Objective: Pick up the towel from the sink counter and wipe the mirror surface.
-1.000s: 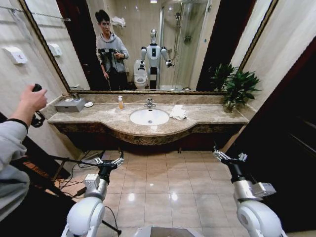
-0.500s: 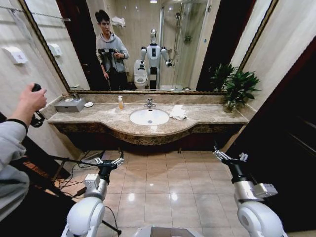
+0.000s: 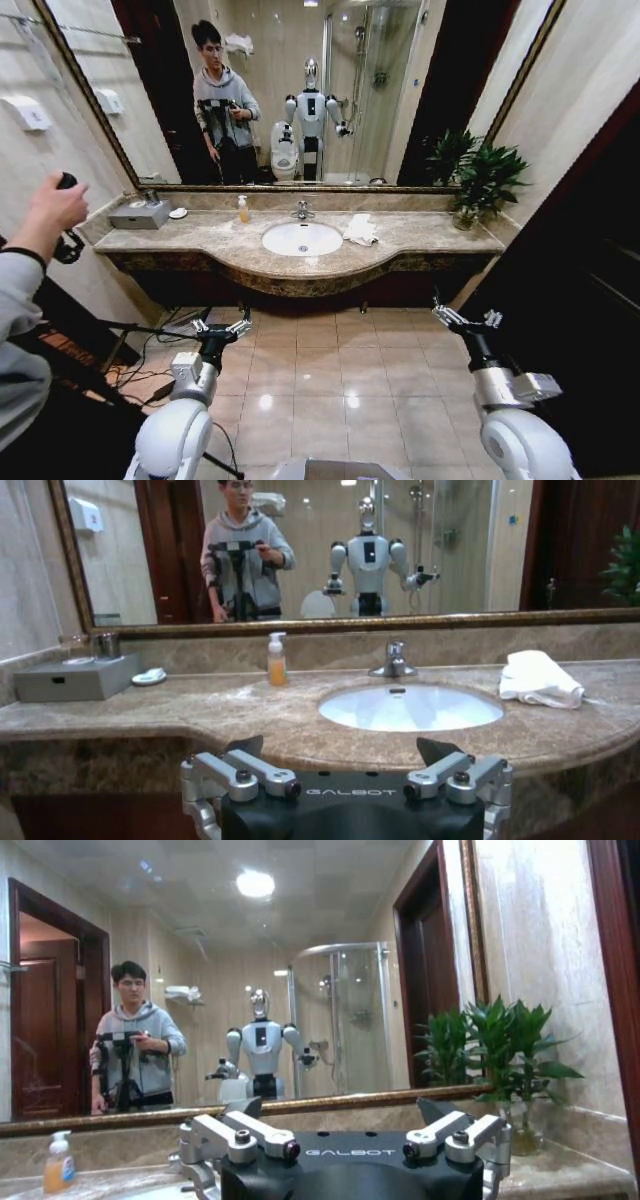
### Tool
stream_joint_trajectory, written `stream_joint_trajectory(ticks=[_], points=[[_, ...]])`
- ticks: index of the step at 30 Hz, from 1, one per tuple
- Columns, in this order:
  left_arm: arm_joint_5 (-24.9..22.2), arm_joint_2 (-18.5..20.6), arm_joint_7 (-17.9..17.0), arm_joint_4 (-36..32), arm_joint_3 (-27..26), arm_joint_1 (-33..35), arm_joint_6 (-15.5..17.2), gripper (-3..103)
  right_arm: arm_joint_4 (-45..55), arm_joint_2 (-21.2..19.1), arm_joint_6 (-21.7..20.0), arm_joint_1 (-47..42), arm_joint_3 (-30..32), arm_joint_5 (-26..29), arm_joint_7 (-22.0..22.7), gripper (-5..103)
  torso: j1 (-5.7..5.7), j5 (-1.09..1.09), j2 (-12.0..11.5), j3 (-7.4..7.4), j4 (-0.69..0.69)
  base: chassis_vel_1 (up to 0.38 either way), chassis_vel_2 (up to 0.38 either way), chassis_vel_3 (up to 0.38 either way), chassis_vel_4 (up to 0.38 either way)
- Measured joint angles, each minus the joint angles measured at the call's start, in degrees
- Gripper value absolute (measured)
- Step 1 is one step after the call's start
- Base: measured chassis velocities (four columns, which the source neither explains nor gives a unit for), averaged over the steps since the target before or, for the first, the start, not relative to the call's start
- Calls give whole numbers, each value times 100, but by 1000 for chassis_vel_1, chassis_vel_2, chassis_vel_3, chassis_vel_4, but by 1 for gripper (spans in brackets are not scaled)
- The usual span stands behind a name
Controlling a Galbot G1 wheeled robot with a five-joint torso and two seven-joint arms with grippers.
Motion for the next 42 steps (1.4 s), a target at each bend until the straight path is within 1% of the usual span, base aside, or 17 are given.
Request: stream_joint_trajectory(ticks=[22, 24, 27, 29, 30, 31, 32, 33, 35, 36, 37, 38, 40, 42], points=[[0, 0, 0, 0, 0, 0, 0, 100, -66, -3, 54, 7, -13, -14, -32, 100, -1, 1, 0, -1, 0, -111, 118, 117, -120], [0, 0, 0, 0, 0, 0, 0, 100, -66, -3, 58, 6, -13, -15, -35, 100, -1, -2, 0, -1, -1, -175, 186, 193, -179], [0, -1, 0, 0, 0, 0, 0, 100, -66, -5, 60, 7, -13, -15, -36, 100, 0, 4, 0, 0, 1, -201, 213, 207, -207], [0, 0, 1, 0, 1, 0, 0, 100, -66, -5, 64, 4, -13, -15, -38, 100, 0, -7, 0, 0, -1, -201, 212, 191, -187], [0, 0, 1, 0, 1, 0, 0, 100, -66, -5, 64, 4, -13, -15, -38, 100, 0, -7, 0, 0, -1, -180, 188, 191, -193], [0, 0, 0, 0, 0, 0, 0, 100, -66, -3, 66, 1, -14, -15, -42, 100, 1, 4, -1, 0, 0, -180, 187, 181, -193], [0, 0, 1, 0, 0, 0, 0, 100, -66, -3, 69, -4, -14, -15, -45, 100, 1, 4, -1, 0, -1, -176, 187, 182, -193], [0, 0, 0, 0, 0, 0, 0, 100, -66, -3, 74, -9, -15, -15, -46, 100, 0, -3, 0, 0, -1, -160, 176, 182, -163], [0, 0, 1, 0, 0, 0, 0, 100, -66, -2, 77, -9, -16, -15, -47, 100, 0, -5, 0, 0, -1, -160, 171, 186, -163], [0, 0, 1, 0, 0, 0, 0, 100, -66, -2, 78, -9, -17, -15, -47, 100, 0, 2, -1, 0, 1, -185, 166, 191, -193], [0, 0, 0, 0, 0, 0, 0, 100, -66, -2, 78, -9, -18, -15, -47, 100, 1, 5, -1, 0, 2, -185, 203, 169, -193], [0, 0, 0, 0, 0, 0, 0, 100, -66, -3, 79, -9, -20, -15, -48, 100, 0, -1, 0, 0, 1, -189, 203, 186, -198], [0, 0, 0, 0, 0, 0, 0, 100, -66, -4, 80, -9, -20, -15, -48, 100, -1, -4, 0, -1, -1, -198, 190, 182, -191], [0, 0, 0, 0, 0, 0, 0, 100, -71, -6, 81, -4, -22, -15, -48, 100, 0, 2, -1, 0, 0, -185, 178, 178, -183]])
